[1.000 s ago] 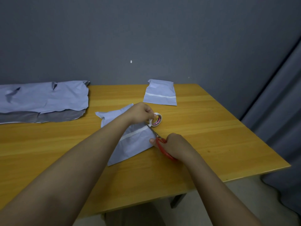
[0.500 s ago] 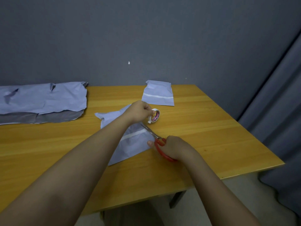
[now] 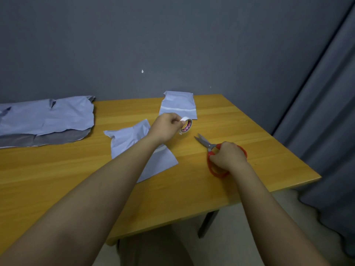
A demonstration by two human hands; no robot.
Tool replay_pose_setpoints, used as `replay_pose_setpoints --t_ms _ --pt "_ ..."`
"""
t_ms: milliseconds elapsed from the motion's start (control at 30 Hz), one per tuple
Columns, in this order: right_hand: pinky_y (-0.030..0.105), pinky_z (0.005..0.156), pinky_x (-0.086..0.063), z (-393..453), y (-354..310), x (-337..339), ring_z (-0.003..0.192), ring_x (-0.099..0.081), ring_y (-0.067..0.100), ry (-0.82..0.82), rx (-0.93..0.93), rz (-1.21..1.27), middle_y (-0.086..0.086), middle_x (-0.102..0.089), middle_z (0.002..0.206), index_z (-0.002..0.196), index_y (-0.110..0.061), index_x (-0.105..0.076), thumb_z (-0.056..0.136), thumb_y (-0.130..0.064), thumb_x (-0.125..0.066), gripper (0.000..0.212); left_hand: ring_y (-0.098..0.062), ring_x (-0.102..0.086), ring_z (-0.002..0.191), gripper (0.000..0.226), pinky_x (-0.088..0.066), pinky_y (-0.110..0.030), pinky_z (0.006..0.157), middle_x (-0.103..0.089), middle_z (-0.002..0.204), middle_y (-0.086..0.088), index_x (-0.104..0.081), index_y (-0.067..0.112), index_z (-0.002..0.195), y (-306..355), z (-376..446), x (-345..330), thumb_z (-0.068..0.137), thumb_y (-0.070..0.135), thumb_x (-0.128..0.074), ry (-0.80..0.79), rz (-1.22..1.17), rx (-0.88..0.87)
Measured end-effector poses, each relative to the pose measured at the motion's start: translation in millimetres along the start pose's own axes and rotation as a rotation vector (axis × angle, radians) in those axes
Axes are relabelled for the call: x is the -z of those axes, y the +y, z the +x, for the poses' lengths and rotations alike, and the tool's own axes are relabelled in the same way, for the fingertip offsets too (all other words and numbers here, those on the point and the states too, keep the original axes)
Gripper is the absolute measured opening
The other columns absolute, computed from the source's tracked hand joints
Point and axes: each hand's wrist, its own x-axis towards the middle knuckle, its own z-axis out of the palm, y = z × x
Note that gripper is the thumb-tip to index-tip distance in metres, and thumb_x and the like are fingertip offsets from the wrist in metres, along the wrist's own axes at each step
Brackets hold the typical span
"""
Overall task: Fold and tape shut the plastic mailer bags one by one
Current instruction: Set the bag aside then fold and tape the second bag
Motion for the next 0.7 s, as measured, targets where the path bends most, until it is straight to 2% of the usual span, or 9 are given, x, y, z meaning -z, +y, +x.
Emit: replay_pose_setpoints --t_ms 67,233,300,333,400,467,533,600,700 --pt "0.027 0.056 -0.039 3.2 12.0 3.7 0.079 -0.056 0.024 0.007 -0.004 0.004 0.006 -0.057 0.086 0.080 -0.010 -0.053 0.090 -0.040 -0.054 0.032 -0.011 -0.050 0.071 0.018 -0.037 -0.025 0.063 -0.061 0.080 0.000 -0.068 0.009 0.096 3.3 -1.5 -11.1 0.093 0.022 -0.057 -0.018 0.007 -0.011" --pt "0.032 0.063 -0.043 7.9 23.1 1.8 0.085 -0.056 0.030 0.101 0.032 -0.020 0.009 -0.055 0.087 0.078 -0.008 -0.054 0.092 -0.040 -0.053 0.035 -0.020 -0.058 0.085 0.017 -0.045 -0.033 0.075 -0.068 0.091 -0.006 -0.070 0.011 0.098 11.0 -1.2 -32.7 0.093 0.021 -0.058 -0.055 -0.004 -0.040" --pt "0.036 0.081 -0.047 9.9 21.9 0.3 0.104 -0.055 0.030 0.217 0.181 0.177 0.013 -0.058 0.114 0.108 -0.009 -0.062 0.097 -0.037 -0.047 0.033 -0.020 -0.061 0.091 0.018 -0.047 -0.035 0.082 -0.070 0.097 -0.005 -0.071 0.012 0.102 16.0 -1.3 -37.6 0.094 0.020 -0.056 -0.071 0.007 -0.080" --pt "0.036 0.094 -0.043 10.4 19.1 0.6 0.119 -0.049 0.027 0.248 0.290 0.302 0.010 -0.053 0.131 0.127 -0.012 -0.055 0.099 -0.034 -0.044 0.037 -0.020 -0.061 0.092 0.019 -0.048 -0.036 0.083 -0.070 0.099 -0.004 -0.071 0.013 0.104 18.5 -1.1 -39.6 0.095 0.019 -0.055 -0.081 0.018 -0.102" --pt "0.029 0.104 -0.033 13.2 12.7 0.9 0.131 -0.040 0.020 0.243 0.466 0.467 0.004 -0.043 0.144 0.140 -0.015 -0.044 0.101 -0.026 -0.041 0.041 -0.019 -0.061 0.091 0.020 -0.048 -0.038 0.083 -0.071 0.097 -0.004 -0.070 0.013 0.103 22.8 -0.9 -42.7 0.095 0.018 -0.053 -0.103 0.048 -0.141" --pt "0.026 0.094 -0.039 18.0 7.2 0.3 0.119 -0.050 0.020 0.238 0.496 0.518 0.004 -0.055 0.132 0.133 -0.014 -0.053 0.101 -0.021 -0.042 0.034 -0.021 -0.061 0.090 0.021 -0.048 -0.041 0.081 -0.071 0.096 -0.004 -0.070 0.012 0.102 24.4 0.6 -44.1 0.095 0.016 -0.052 -0.107 0.089 -0.172" --pt "0.033 0.078 -0.046 24.6 3.5 -1.9 0.098 -0.059 0.022 0.265 0.472 0.529 0.005 -0.067 0.108 0.117 -0.013 -0.063 0.099 -0.017 -0.047 0.025 -0.022 -0.062 0.092 0.021 -0.048 -0.039 0.081 -0.070 0.099 -0.006 -0.070 0.010 0.105 23.6 1.6 -44.1 0.096 0.014 -0.051 -0.097 0.113 -0.169" --pt "0.033 0.070 -0.047 29.7 -0.2 -3.4 0.085 -0.062 0.019 0.250 0.446 0.589 0.002 -0.069 0.092 0.102 -0.014 -0.067 0.096 -0.016 -0.052 0.016 -0.024 -0.060 0.102 0.024 -0.046 -0.033 0.086 -0.067 0.110 -0.008 -0.067 0.009 0.113 20.6 2.3 -42.7 0.096 0.015 -0.052 -0.074 0.127 -0.150" --pt "0.026 0.065 -0.039 42.0 -1.3 -7.8 0.087 -0.059 0.016 0.286 0.389 0.519 -0.002 -0.065 0.095 0.099 -0.016 -0.065 0.093 -0.018 -0.057 0.011 -0.022 -0.050 0.121 0.038 -0.036 -0.027 0.096 -0.054 0.134 -0.008 -0.054 0.010 0.132 13.4 0.1 -36.6 0.095 0.020 -0.055 -0.029 0.176 -0.110"
